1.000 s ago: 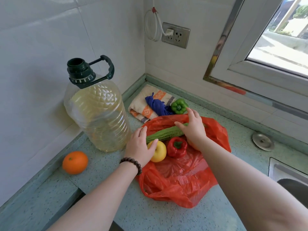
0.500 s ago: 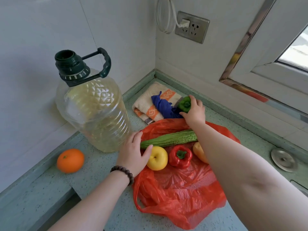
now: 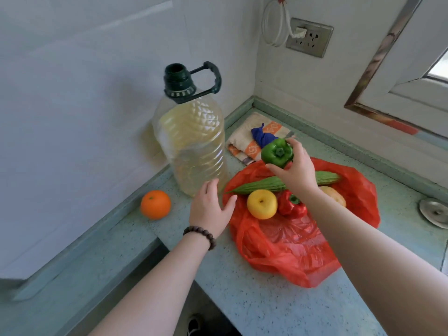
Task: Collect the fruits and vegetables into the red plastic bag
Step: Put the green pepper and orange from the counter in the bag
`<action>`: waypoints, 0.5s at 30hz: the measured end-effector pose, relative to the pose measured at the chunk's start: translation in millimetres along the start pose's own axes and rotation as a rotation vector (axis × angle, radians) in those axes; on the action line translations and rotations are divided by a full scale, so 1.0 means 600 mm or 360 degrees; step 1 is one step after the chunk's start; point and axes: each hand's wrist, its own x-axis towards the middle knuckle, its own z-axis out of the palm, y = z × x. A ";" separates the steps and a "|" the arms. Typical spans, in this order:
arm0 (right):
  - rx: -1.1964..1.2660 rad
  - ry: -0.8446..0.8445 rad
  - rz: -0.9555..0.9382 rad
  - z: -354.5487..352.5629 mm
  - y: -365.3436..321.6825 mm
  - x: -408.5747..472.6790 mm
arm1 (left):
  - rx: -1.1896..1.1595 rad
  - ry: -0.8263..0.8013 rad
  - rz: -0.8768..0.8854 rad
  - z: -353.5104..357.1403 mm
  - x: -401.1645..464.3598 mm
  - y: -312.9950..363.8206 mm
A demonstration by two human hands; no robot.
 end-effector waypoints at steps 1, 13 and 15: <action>0.0012 -0.0011 -0.0023 0.007 -0.016 -0.018 | 0.0022 0.0017 -0.0008 -0.012 -0.009 -0.013; 0.0016 -0.0129 -0.0056 0.114 -0.142 -0.187 | 0.0393 0.0172 -0.0183 -0.128 -0.053 -0.184; 0.0008 -0.0139 -0.0043 0.131 -0.158 -0.205 | 0.0336 0.0087 -0.0242 -0.140 -0.045 -0.209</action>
